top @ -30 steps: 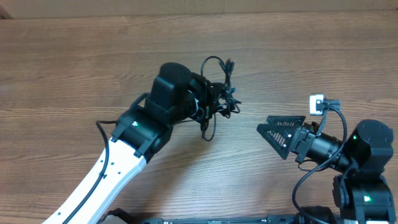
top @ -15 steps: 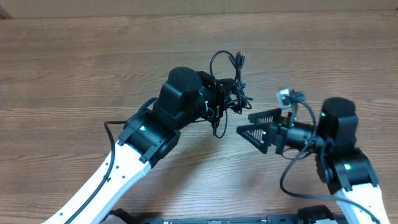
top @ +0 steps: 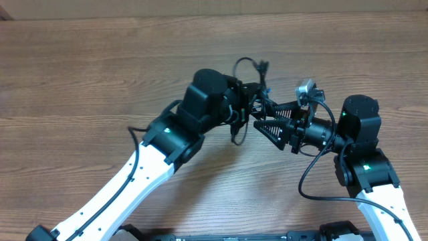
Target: Untangle cables
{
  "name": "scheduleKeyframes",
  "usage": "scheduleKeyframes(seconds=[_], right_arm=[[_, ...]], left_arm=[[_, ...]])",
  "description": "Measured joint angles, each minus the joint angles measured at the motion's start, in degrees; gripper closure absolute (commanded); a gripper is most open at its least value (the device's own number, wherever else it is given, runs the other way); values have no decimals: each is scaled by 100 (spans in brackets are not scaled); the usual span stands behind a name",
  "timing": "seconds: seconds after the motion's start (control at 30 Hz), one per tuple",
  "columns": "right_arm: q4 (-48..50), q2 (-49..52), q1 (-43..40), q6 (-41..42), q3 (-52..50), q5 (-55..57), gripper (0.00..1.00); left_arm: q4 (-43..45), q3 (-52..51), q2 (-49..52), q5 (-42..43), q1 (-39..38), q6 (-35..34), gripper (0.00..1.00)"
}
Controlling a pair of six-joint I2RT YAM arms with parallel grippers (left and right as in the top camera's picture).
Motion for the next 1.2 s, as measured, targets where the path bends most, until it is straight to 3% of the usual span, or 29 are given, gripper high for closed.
scheduleKeyframes(seconds=[0.2,0.37,0.57,0.63,0.67,0.73,0.8,0.97,1.0,1.1,1.2], right_arm=[[-42,0,0,-20,0,225,85],[-208,0,0,-42,0,317,92],[-225,2,0,-15,0,365,92],[-225,7,0,-17,0,374,92],[-221,7,0,-15,0,382,92],[-214,7,2,-13,4,387,92],[-313,9,0,4,2,310,92],[-232,17,0,7,2,-223,92],[-175,17,0,2,2,-348,92],[223,22,0,-2,2,-1126,92],[422,22,2,4,2,-1615,92]], left_arm=[[127,0,46,199,-205,-85,96],[98,0,50,299,-160,-11,89],[127,0,52,1071,262,745,75],[166,0,52,1469,476,1161,68],[212,0,50,1646,581,1381,56],[560,-17,48,2070,863,2164,41],[1049,-11,31,2380,1353,3156,34],[1386,-9,-22,3720,2243,5683,27],[1370,-9,-26,4033,2321,6135,20],[1241,-9,-33,5322,2568,7917,17],[1047,-9,-35,5919,2599,8793,18]])
